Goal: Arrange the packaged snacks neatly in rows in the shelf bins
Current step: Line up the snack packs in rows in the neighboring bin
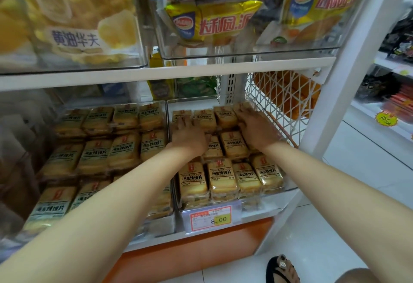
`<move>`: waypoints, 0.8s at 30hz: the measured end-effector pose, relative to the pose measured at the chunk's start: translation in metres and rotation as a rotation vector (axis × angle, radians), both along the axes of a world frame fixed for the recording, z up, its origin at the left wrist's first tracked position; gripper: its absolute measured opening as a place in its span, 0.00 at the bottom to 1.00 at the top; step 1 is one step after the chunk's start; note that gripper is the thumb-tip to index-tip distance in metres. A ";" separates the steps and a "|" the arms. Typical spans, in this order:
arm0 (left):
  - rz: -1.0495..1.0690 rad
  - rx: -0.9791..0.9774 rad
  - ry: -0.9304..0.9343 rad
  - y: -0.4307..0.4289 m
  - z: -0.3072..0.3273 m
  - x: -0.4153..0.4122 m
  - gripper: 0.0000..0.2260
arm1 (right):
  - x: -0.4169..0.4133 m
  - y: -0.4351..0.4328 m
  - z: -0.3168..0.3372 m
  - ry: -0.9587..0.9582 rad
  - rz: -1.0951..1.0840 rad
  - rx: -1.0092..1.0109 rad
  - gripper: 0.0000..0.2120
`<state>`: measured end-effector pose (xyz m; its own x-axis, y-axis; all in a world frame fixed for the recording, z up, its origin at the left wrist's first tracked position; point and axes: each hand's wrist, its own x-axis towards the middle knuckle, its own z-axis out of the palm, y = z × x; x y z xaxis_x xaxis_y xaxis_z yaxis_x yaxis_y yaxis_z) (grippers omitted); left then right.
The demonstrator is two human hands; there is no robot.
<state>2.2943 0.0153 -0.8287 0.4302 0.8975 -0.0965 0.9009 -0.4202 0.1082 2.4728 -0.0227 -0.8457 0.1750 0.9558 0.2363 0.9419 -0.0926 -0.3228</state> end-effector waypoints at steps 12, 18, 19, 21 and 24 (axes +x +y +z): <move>-0.117 0.188 -0.305 -0.052 0.022 -0.044 0.28 | -0.035 -0.037 0.008 0.095 0.021 -0.013 0.24; 0.133 0.201 -0.354 -0.075 0.019 -0.142 0.25 | -0.066 -0.079 0.019 0.107 0.181 0.006 0.23; 0.181 0.155 -0.342 -0.076 0.015 -0.159 0.26 | -0.070 -0.086 0.021 0.087 0.192 -0.006 0.24; 0.218 0.099 -0.317 -0.078 0.007 -0.183 0.26 | -0.077 -0.099 0.024 0.073 0.214 -0.038 0.25; 0.171 0.041 -0.279 -0.080 -0.003 -0.195 0.27 | -0.087 -0.113 0.024 0.047 0.216 -0.079 0.25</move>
